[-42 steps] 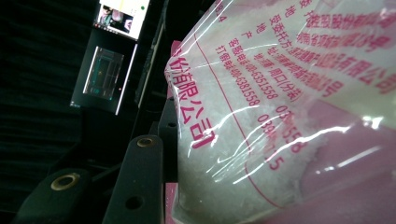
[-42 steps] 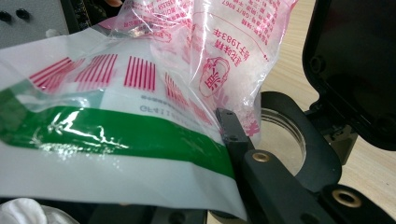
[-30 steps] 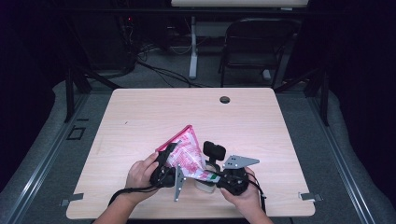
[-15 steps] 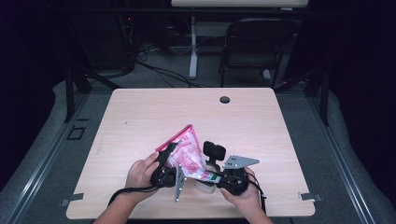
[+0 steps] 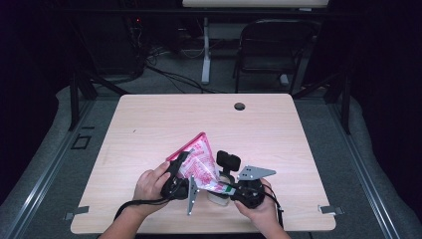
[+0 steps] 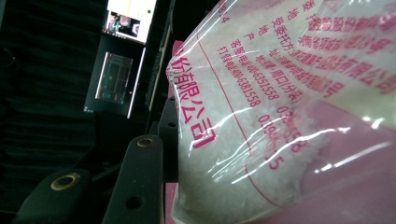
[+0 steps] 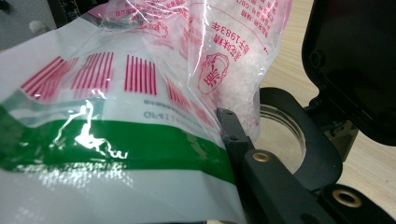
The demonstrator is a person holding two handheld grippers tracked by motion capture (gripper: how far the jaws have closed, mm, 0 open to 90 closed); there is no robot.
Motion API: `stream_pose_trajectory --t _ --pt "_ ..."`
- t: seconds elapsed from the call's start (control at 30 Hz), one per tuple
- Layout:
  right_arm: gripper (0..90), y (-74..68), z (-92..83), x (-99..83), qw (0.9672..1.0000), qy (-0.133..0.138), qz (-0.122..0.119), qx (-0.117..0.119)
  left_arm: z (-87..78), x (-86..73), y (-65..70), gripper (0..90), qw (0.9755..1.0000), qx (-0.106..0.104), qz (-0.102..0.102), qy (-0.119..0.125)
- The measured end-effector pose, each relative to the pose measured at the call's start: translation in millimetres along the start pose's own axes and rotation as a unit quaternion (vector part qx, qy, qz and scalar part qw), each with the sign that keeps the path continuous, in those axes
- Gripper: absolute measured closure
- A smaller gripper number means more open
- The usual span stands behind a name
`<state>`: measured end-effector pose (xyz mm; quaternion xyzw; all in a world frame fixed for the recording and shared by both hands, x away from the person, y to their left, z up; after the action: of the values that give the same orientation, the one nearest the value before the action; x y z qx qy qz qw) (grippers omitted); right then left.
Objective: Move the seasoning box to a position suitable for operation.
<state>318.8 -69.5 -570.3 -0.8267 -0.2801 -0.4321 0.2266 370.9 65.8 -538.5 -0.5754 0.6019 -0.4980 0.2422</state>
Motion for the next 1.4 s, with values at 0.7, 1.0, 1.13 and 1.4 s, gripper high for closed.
stream_pose_trajectory --t 0.7,1.0,1.13,1.4 --pt "89.7 0.8 2.1 -2.2 1.0 -0.007 0.0 0.0 -2.9 4.2 -3.5 65.3 0.9999 0.012 0.009 0.001" --pt "89.7 0.7 3.3 -2.8 1.0 -0.007 0.002 -0.001 -3.9 5.0 -4.0 65.3 0.9999 0.013 0.01 0.002" --pt "89.7 0.9 3.5 -3.0 1.0 -0.007 0.002 -0.001 -4.3 5.2 -3.3 65.3 0.9999 0.01 0.007 0.002" --pt "89.7 0.5 4.1 -3.5 1.0 -0.008 0.002 0.0 -5.2 6.1 -4.6 65.3 0.9999 0.013 0.009 0.003"
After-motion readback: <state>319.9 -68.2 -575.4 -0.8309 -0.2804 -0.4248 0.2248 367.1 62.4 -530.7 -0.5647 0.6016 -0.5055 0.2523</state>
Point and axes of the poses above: each handheld gripper's, and its own axes: z roughly forward along the jaws, x roughly out of its top, y roughly to its right, the point moved 10 cm from there along z, roughly forward along the jaws, and after that the axes turned 12 degrees about -x, right-handed, at the moved point
